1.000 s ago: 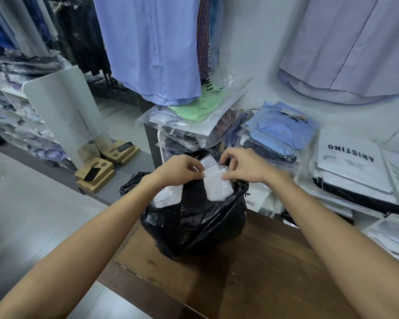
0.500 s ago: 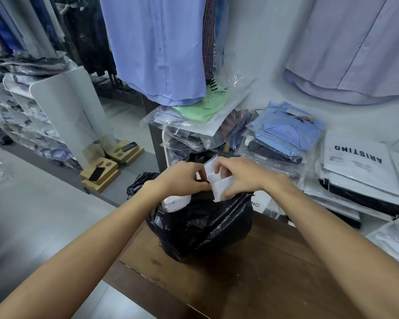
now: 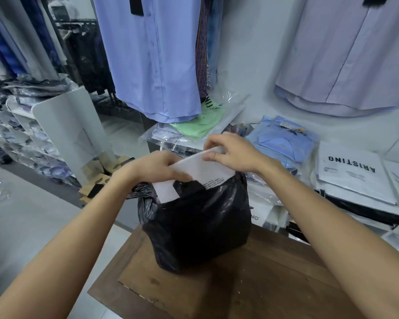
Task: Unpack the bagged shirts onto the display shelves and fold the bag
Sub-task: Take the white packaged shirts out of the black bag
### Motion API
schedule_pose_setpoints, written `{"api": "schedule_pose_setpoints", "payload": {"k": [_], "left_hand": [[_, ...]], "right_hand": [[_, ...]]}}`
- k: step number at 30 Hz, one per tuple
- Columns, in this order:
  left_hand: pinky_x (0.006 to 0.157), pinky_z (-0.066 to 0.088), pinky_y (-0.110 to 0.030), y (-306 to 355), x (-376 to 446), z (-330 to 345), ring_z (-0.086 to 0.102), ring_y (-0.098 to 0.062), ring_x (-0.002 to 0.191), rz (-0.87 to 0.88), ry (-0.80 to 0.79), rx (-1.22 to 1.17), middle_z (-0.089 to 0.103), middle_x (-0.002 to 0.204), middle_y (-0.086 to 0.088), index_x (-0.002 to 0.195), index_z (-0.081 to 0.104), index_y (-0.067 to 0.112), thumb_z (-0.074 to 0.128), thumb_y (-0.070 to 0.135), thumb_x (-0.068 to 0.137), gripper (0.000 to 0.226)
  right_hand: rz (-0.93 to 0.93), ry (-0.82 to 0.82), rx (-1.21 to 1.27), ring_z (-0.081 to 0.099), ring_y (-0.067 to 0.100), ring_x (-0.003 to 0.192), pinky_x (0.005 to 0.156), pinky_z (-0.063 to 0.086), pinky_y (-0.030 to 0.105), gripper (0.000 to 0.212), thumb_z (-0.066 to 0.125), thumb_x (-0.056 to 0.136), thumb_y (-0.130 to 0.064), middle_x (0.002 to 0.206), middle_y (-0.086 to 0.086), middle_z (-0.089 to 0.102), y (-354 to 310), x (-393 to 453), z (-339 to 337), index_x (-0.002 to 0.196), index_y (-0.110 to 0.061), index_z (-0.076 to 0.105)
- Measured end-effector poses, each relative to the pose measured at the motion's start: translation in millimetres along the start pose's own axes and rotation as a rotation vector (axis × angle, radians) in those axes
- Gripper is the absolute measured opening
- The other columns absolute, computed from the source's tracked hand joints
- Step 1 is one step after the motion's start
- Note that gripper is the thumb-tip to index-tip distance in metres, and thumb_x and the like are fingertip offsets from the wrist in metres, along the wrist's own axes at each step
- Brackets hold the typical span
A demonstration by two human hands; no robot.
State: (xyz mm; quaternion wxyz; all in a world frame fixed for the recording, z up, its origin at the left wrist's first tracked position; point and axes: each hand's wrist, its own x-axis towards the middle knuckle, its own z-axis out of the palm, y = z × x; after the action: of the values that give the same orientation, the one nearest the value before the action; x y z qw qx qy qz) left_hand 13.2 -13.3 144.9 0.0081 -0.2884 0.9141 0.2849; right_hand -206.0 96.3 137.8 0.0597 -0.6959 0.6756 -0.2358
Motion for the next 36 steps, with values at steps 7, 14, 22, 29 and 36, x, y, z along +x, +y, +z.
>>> {"api": "schedule_pose_setpoints", "payload": {"k": [7, 14, 22, 29, 36], "left_hand": [[0.073, 0.051, -0.032, 31, -17, -73, 0.067, -0.012, 0.072, -0.007, 0.267, -0.104, 0.077, 0.085, -0.005, 0.086, 0.079, 0.023, 0.084, 0.043, 0.079, 0.022], [0.088, 0.056, -0.038, 73, -44, -116, 0.072, -0.014, 0.092, 0.309, 0.573, -0.151, 0.076, 0.096, 0.004, 0.094, 0.081, 0.028, 0.089, 0.031, 0.076, 0.021], [0.108, 0.045, -0.036, 62, -34, -76, 0.062, -0.008, 0.121, 0.364, -0.166, -0.04, 0.068, 0.126, 0.014, 0.122, 0.072, 0.039, 0.074, 0.069, 0.076, 0.055], [0.098, 0.048, -0.041, 36, 26, -34, 0.056, -0.025, 0.122, -0.193, 0.357, -0.617, 0.045, 0.144, 0.0, 0.157, 0.028, 0.032, 0.073, 0.064, 0.082, 0.093], [0.072, 0.059, -0.031, 63, 53, 2, 0.076, -0.018, 0.086, 0.034, 0.308, -0.723, 0.078, 0.108, -0.005, 0.118, 0.066, 0.012, 0.069, 0.022, 0.097, 0.024]], "right_hand": [[0.396, 0.48, 0.353, 0.063, 0.011, 0.091, 0.086, 0.049, 0.032, 0.032, 0.049, 0.1, -0.053, 0.103, -0.005, 0.069, 7, 31, -33, 0.11, -0.026, 0.064], [0.593, -0.029, 1.42, 0.076, 0.036, 0.093, 0.067, 0.063, 0.036, 0.09, 0.019, 0.092, -0.081, 0.108, 0.029, 0.073, 19, 8, -51, 0.136, -0.01, 0.053], [0.475, 0.185, 1.228, 0.074, 0.019, 0.089, 0.078, 0.063, 0.03, 0.036, 0.063, 0.095, 0.002, 0.112, 0.013, 0.073, 13, 1, -70, 0.13, -0.008, 0.064], [0.31, 0.307, 1.268, 0.075, 0.018, 0.088, 0.075, 0.062, 0.031, 0.048, 0.063, 0.091, 0.011, 0.117, 0.004, 0.073, 26, -27, -68, 0.121, -0.026, 0.069], [0.419, 0.341, 0.984, 0.066, 0.026, 0.117, 0.099, 0.056, 0.046, 0.066, 0.074, 0.081, -0.005, 0.14, 0.009, 0.06, 59, -57, -75, 0.132, -0.043, 0.056]]}}
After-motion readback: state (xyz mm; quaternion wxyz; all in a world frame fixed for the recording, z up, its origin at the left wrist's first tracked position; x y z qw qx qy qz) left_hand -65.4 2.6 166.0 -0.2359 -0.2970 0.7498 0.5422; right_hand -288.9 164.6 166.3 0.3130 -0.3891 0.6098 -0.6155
